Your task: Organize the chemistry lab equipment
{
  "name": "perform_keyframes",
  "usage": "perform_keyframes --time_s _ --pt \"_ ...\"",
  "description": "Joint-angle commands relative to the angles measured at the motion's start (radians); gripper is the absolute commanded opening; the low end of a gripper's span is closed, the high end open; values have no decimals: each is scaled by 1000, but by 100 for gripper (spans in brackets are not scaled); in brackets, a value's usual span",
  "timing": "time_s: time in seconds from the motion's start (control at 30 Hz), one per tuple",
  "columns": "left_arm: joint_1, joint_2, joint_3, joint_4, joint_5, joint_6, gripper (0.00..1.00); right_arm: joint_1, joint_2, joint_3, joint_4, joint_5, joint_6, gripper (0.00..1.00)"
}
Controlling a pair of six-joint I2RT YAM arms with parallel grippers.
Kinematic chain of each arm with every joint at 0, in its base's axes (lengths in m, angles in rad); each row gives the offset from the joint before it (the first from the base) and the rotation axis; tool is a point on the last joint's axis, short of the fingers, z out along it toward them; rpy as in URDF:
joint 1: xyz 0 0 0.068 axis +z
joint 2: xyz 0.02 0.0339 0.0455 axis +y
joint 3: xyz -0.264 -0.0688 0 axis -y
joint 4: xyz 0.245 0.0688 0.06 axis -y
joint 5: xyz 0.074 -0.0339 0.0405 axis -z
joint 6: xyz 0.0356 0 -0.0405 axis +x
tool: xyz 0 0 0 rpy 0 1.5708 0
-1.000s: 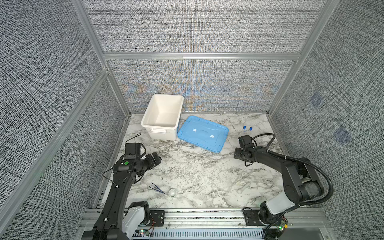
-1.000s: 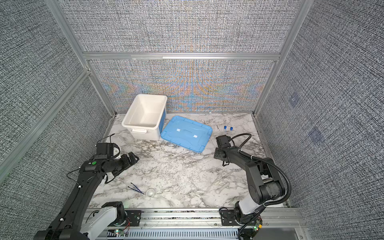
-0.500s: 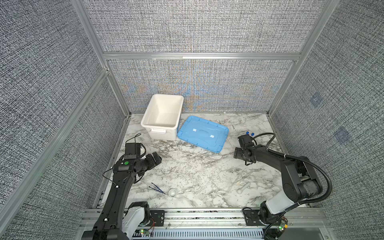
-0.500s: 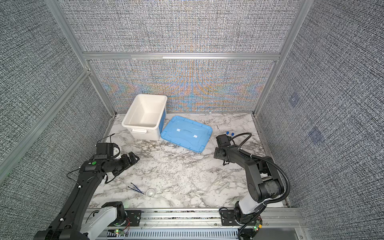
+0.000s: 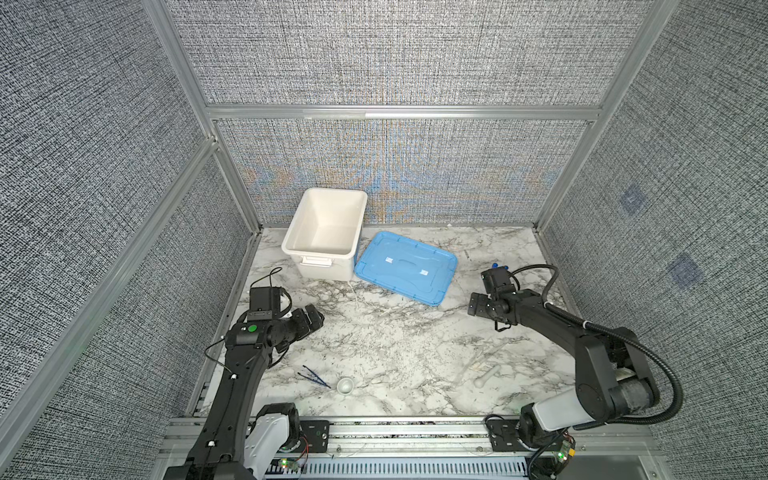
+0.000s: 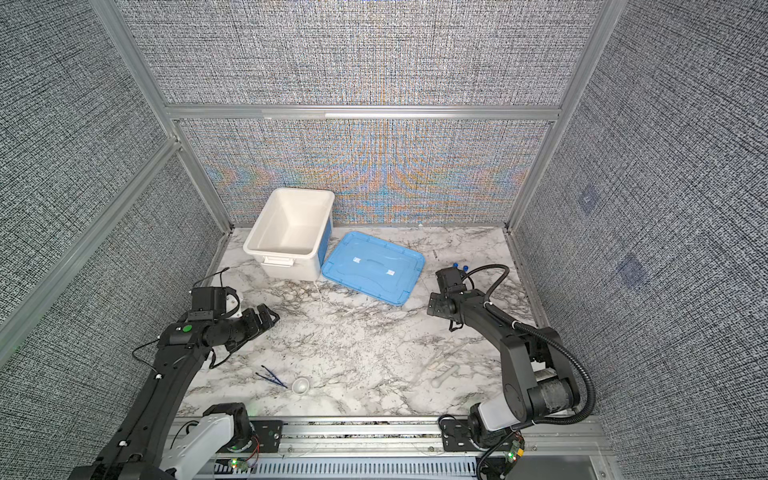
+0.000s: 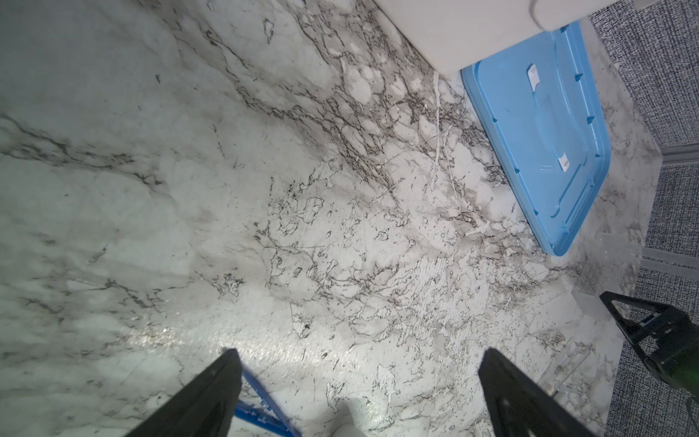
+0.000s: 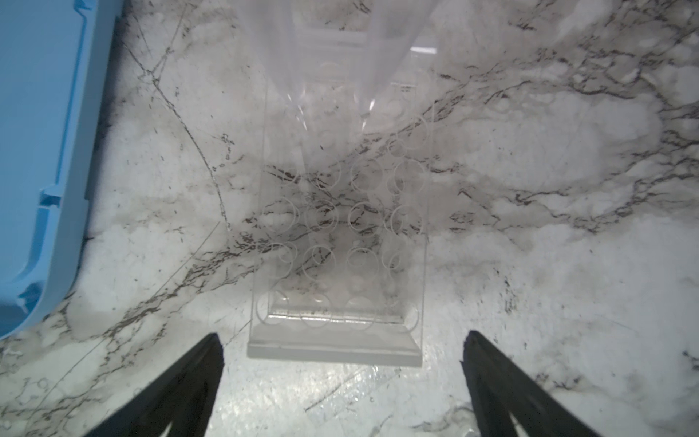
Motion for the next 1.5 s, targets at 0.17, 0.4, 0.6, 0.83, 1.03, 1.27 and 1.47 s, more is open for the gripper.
perform_keyframes --time_s 0.17,0.4,0.6,0.83,1.03,1.27,1.47 --pt "-1 -19 0 23 19 11 99 -5 20 -20 -1 -3 40 88" --pt "-1 -15 0 23 30 12 99 -20 37 -1 -15 16 30 85" --pt "0 -17 0 23 31 13 99 -52 20 -4 -48 14 53 85" --pt "0 -18 -1 26 31 15 99 -99 -11 -37 -49 -32 62 85" --pt "0 -11 3 23 39 14 99 -128 -28 -37 -53 -56 50 83" --pt "0 -23 0 25 39 14 99 -133 -50 0 -90 -155 -142 87" --pt "-1 -18 0 28 42 11 99 -134 -163 -29 -124 -162 -197 90"
